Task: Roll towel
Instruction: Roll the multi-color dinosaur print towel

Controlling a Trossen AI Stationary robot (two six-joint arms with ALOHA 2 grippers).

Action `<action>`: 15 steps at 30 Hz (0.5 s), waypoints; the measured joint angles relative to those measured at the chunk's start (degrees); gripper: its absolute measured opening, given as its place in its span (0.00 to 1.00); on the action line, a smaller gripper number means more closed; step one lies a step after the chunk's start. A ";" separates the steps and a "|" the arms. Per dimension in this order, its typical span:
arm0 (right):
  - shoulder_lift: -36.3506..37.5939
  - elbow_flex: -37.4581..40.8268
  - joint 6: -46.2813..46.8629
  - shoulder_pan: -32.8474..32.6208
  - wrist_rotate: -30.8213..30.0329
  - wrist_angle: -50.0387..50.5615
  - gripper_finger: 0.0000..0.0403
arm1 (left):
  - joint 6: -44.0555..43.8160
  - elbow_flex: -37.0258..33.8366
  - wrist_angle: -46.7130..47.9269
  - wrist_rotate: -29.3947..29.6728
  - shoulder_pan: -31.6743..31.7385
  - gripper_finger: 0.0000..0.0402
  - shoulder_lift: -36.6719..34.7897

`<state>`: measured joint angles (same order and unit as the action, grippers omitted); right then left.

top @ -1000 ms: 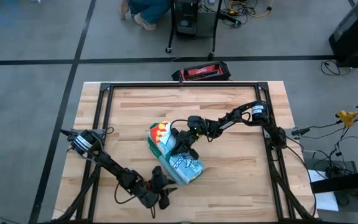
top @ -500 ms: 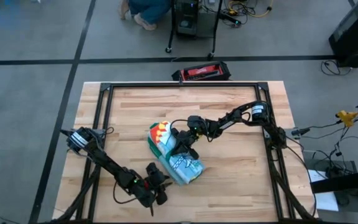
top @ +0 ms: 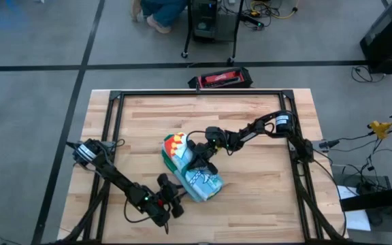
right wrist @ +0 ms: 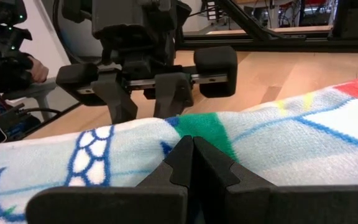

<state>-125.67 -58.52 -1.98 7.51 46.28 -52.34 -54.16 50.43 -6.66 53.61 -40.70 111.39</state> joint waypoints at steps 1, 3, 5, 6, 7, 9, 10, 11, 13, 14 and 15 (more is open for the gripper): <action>0.00 0.00 0.00 0.00 0.02 0.00 0.00 | 0.06 0.00 -0.11 0.33 0.06 0.29 0.00; 0.00 0.00 -0.02 0.01 0.02 0.00 0.00 | 0.39 0.00 -0.77 0.41 0.31 0.29 0.00; 0.00 0.00 -0.10 0.00 0.02 0.00 0.00 | 2.78 -0.04 -3.48 -0.49 0.44 0.29 0.00; 0.00 0.00 -0.15 0.00 0.02 0.00 0.00 | 4.83 -0.04 -5.61 -1.25 0.49 0.29 0.00; 0.00 0.00 -0.15 0.00 0.02 0.00 0.00 | 6.92 -0.04 -7.83 -2.19 0.57 0.29 0.00; 0.00 0.00 -0.15 0.00 0.02 0.00 0.00 | 11.67 -0.04 -12.90 -4.21 0.71 0.29 0.00; 0.00 0.00 -0.17 0.00 0.00 0.00 0.00 | 13.77 -0.04 -15.34 -5.17 0.81 0.29 0.00; 0.00 0.00 -0.15 0.00 -0.04 0.00 0.00 | 15.51 -0.04 -17.22 -5.89 0.96 0.29 0.00; 0.00 0.00 -0.16 0.00 -0.14 0.00 0.00 | 16.52 -0.04 -18.36 -7.08 1.46 0.29 0.00; 0.00 0.00 -0.17 0.00 -0.18 0.00 0.00 | 16.48 -0.10 -18.22 -7.70 1.67 0.29 0.01; 0.00 0.00 -0.15 0.00 -0.20 0.00 0.00 | 16.05 -0.29 -18.13 -8.05 1.82 0.29 0.04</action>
<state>-125.67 -58.52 -2.13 7.51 46.09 -52.34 -38.10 50.14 -24.80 45.57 -38.88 111.44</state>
